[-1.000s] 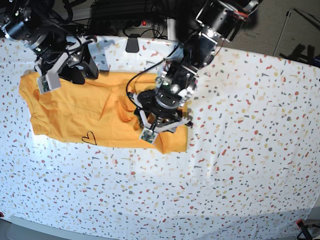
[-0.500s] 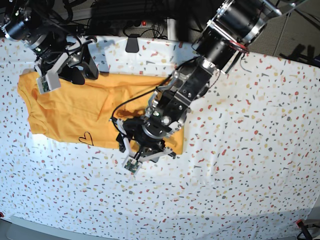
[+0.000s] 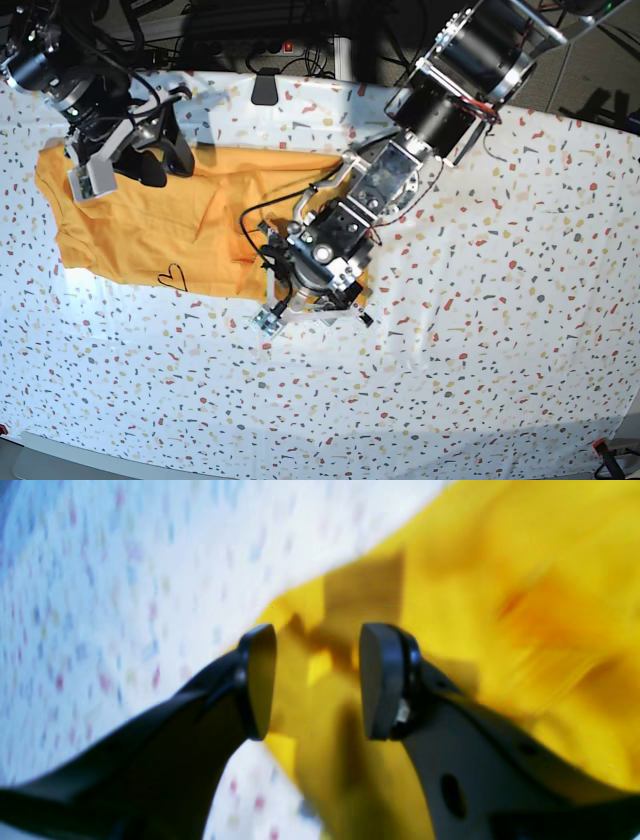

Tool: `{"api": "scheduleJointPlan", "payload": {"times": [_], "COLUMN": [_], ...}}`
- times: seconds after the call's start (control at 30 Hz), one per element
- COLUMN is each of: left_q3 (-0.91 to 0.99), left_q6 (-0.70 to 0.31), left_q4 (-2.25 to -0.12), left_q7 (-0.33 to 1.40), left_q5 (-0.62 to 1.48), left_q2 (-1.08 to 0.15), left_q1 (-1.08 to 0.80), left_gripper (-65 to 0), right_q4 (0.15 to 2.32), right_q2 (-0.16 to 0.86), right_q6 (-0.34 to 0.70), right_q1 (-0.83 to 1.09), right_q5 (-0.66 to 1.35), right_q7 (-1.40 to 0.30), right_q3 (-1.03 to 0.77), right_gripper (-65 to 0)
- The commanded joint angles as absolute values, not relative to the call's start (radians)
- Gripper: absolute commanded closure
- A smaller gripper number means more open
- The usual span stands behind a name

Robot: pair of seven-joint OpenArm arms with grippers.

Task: Fold the T-shirt properly
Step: 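Lower the left gripper and press the folded end onto the shirt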

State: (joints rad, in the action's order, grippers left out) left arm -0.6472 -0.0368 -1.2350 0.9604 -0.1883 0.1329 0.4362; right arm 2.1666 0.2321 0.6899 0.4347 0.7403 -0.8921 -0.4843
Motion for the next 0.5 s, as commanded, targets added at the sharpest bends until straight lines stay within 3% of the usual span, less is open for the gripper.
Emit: {"api": "scheduleJointPlan", "payload": {"times": [0.0,0.27,0.47], "left_q3": [-0.644,-0.644,-0.644], "left_q6": [-0.035,-0.035,-0.035], "left_q4": [-1.257,-1.257,-1.257], "left_q7": [0.955,0.778,0.717], "left_q5": [-0.197,-0.190,-0.168], "left_q2": [0.146,0.150,0.151], "left_q1": [0.442,0.313,0.354], "left_gripper": [-26.0,-26.0,-26.0], "right_q4": [2.184,2.184,2.184], "right_q2": [0.241,0.241,0.241], "right_q6": [0.698,0.698,0.698], "right_q1": [0.423,0.382,0.382], "right_q5": [0.763,0.763,0.763], "right_q7": [-0.868,-0.870,-0.873], "right_q3": [-0.490,-0.490,-0.490], "right_gripper": [-24.8,-24.8,-24.8]}}
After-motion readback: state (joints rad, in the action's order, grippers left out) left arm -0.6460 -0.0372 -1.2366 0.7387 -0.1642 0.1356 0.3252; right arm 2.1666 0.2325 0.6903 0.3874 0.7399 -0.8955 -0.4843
